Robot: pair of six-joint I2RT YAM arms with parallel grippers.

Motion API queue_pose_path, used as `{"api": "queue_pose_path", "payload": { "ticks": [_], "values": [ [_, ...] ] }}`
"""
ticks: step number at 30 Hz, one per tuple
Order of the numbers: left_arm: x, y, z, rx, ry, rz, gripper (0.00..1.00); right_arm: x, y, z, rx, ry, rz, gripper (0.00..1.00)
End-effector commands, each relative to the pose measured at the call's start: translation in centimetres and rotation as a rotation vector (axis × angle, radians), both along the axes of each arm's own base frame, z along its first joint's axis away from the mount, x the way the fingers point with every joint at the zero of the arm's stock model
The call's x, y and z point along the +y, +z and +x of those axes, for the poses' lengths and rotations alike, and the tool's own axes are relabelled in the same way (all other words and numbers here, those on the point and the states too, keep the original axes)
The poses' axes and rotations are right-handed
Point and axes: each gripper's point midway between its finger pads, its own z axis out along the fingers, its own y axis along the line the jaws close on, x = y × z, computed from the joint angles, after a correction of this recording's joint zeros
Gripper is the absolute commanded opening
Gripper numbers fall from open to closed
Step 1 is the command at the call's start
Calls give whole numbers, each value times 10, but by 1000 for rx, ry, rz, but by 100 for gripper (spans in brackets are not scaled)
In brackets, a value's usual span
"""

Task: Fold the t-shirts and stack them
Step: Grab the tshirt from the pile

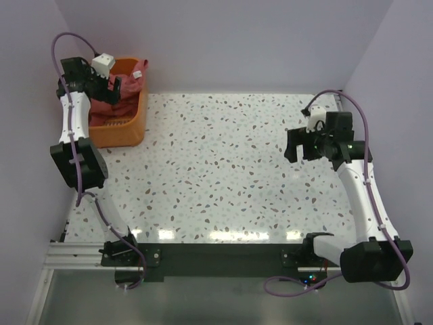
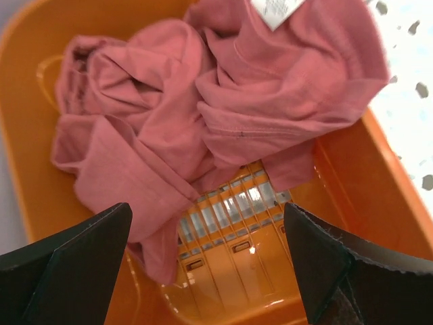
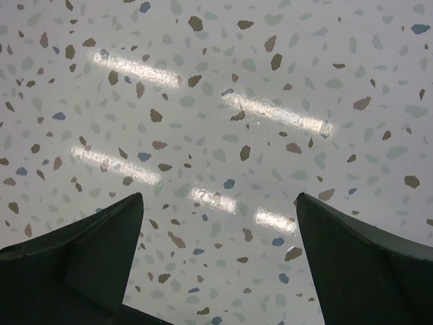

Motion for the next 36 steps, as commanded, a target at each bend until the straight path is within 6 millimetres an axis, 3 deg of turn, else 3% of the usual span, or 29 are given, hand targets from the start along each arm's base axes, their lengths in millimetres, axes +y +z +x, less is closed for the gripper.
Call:
{"api": "queue_pose_path", "payload": {
  "ticks": [1,9,16,23,28,29,30,32,33,35,36],
  "values": [
    [6,-9,13,-2,-44,25,100,2,15,13,-50,-5,17,99],
    [7,-50,33,5,-71,18,100,-3,9,24,-19,-21,18,99],
    [-14,-28,52,-144,-113,-78,100,-4,7,28,-4,-18,10,99],
    [-44,-33,70,-167,-153,-34,94,-5,5,27,6,-14,2,99],
    [-42,-20,79,-227,-116,-36,63,-4,4,23,13,-12,2,99],
    [-43,-15,81,-238,-114,-23,57,-12,5,24,9,-36,4,99],
    [-43,-16,82,-236,-114,-16,41,-12,4,24,12,-37,5,99],
    [-39,-5,86,-251,-99,-17,21,-12,4,24,10,-40,8,99],
    [-36,2,87,-261,-84,-20,3,-12,6,25,4,-40,11,99],
    [-26,27,90,-322,-31,-52,0,-11,7,25,1,-43,16,99],
    [-22,50,87,-369,-10,-57,0,-11,7,26,1,-42,19,99]
  ]
}}
